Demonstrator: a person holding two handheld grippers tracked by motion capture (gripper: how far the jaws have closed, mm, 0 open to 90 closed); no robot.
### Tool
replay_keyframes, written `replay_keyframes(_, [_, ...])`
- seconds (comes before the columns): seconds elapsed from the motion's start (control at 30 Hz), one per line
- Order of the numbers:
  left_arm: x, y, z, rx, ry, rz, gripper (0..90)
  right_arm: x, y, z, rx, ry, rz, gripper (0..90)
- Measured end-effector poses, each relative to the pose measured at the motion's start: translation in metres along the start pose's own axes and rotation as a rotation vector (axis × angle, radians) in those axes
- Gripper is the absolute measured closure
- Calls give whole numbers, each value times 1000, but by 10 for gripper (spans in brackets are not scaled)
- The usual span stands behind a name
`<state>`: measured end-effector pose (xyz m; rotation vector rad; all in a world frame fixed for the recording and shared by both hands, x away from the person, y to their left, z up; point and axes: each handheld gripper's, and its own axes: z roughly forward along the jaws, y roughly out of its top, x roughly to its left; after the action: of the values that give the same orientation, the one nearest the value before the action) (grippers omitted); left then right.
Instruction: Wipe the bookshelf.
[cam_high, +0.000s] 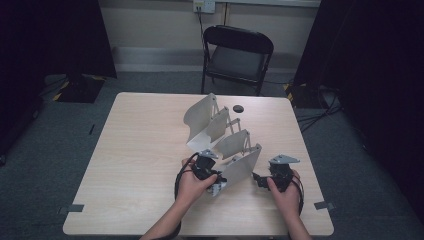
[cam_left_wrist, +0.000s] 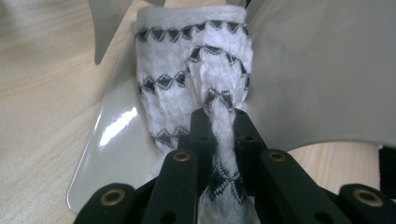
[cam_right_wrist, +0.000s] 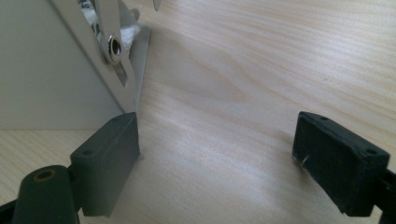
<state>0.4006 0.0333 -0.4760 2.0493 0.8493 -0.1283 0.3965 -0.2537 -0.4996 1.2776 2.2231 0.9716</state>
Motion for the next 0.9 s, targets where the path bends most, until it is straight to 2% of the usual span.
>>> replay_keyframes(0.03, [1, -2, 1, 12, 12, 14, 821, 0, 0, 0, 0, 0, 0, 139])
replay_keyframes(0.2, [2, -3, -1, 13, 38, 36, 817, 0, 0, 0, 0, 0, 0, 139])
replay_keyframes(0.3, [-2, 7, -12, -10, 56, 71, 820, 0, 0, 0, 0, 0, 0, 139])
replay_keyframes(0.5, [-20, 46, -56, -156, 83, 150, 820, 0, 0, 0, 0, 0, 0, 139])
replay_keyframes(0.53, [-20, 46, -56, -156, 83, 150, 820, 0, 0, 0, 0, 0, 0, 139])
replay_keyframes(0.57, [-24, 52, -62, -186, 84, 162, 820, 0, 0, 0, 0, 0, 0, 139])
replay_keyframes(0.63, [-32, 66, -74, -247, 100, 211, 820, 0, 0, 0, 0, 0, 0, 139])
replay_keyframes(0.73, [-35, 70, -72, -238, 95, 227, 820, 0, 0, 0, 0, 0, 0, 139])
replay_keyframes(0.77, [-34, 70, -66, -213, 98, 231, 820, 0, 0, 0, 0, 0, 0, 139])
replay_keyframes(0.9, [-28, 61, -47, -164, 78, 205, 820, 0, 0, 0, 0, 0, 0, 139])
